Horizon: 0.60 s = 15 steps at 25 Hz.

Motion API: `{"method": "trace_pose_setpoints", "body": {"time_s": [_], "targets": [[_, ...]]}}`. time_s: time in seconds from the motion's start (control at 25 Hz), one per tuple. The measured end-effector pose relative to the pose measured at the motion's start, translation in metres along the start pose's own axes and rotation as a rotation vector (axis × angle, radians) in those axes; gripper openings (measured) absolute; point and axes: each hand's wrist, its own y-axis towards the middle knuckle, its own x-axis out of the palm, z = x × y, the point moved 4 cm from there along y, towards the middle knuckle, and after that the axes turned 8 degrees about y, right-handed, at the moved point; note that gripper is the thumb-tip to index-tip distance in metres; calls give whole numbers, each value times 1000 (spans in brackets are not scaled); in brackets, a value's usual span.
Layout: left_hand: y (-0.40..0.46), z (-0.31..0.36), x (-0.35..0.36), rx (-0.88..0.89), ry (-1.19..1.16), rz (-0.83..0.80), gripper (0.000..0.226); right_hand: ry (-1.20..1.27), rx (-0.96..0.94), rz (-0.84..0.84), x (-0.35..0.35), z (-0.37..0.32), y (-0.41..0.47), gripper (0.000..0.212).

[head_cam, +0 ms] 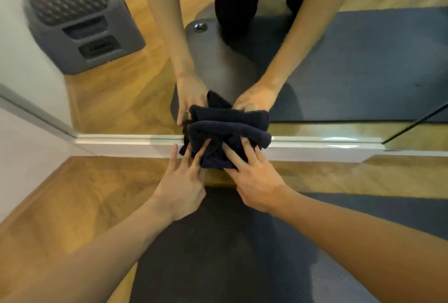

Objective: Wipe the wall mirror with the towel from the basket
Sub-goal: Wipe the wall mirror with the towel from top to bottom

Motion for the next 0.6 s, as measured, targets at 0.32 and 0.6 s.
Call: {"method": "trace_pose_setpoints", "body": {"time_s": [0.32, 0.6], "targets": [[-66, -99, 69, -106, -40, -140, 62, 94, -86, -36, 22, -104, 101, 87], [-109, -173, 102, -361, -201, -177, 77, 193, -164, -57, 29, -177, 173, 79]]}}
